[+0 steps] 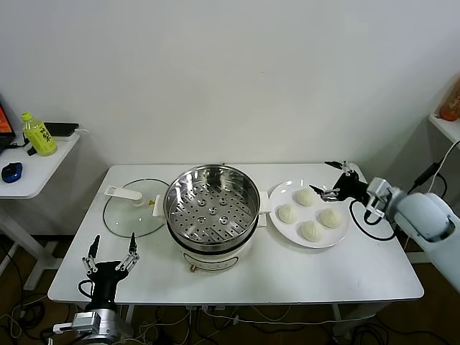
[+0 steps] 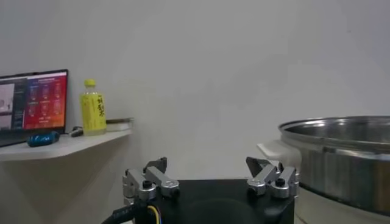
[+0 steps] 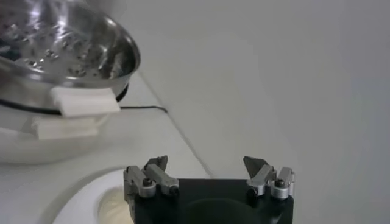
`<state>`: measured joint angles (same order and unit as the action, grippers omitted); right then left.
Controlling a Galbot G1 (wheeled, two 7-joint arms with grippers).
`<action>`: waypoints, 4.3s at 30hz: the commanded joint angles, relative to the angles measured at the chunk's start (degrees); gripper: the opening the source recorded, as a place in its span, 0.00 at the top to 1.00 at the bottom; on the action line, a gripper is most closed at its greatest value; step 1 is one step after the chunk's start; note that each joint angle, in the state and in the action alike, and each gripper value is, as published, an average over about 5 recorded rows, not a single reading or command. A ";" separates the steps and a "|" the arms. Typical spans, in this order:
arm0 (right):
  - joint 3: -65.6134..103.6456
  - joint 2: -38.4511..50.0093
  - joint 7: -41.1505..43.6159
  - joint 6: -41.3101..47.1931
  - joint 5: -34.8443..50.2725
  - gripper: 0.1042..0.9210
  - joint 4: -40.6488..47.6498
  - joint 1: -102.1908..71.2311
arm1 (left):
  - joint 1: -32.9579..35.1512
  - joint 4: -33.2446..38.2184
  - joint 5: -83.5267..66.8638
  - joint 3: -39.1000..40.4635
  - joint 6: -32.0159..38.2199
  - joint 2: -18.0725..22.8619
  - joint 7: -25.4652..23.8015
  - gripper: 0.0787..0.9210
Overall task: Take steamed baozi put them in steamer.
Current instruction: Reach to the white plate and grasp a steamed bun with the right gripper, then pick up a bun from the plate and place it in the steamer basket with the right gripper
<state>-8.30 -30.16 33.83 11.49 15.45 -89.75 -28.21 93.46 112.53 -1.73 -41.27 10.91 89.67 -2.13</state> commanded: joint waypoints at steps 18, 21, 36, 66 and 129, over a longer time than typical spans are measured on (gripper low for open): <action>-54.76 -21.46 33.20 -11.54 -11.29 0.12 45.19 50.65 | -0.07 1.61 -0.87 -0.09 -0.54 -0.58 0.16 0.12; -54.84 -24.57 33.28 -12.86 -11.84 0.12 48.78 50.21 | -0.04 2.01 -1.12 -0.26 -0.85 -0.71 0.18 0.12; -44.51 -38.07 32.45 -18.42 -26.46 0.12 67.91 42.50 | 0.25 2.54 -1.48 -1.07 -1.48 -1.10 0.45 0.12; -30.43 -41.77 28.28 -21.25 -33.39 0.12 75.60 35.49 | 1.20 2.62 -1.94 -1.16 -1.41 -1.22 0.60 0.12; -20.18 -43.68 26.06 -21.64 -41.86 0.29 79.28 34.27 | 2.19 2.58 -2.15 -1.02 -0.79 -0.71 0.70 0.12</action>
<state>-29.10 -73.81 59.69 -10.15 -25.87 -10.48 6.06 95.63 115.21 -3.97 -42.31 10.10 88.90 -1.45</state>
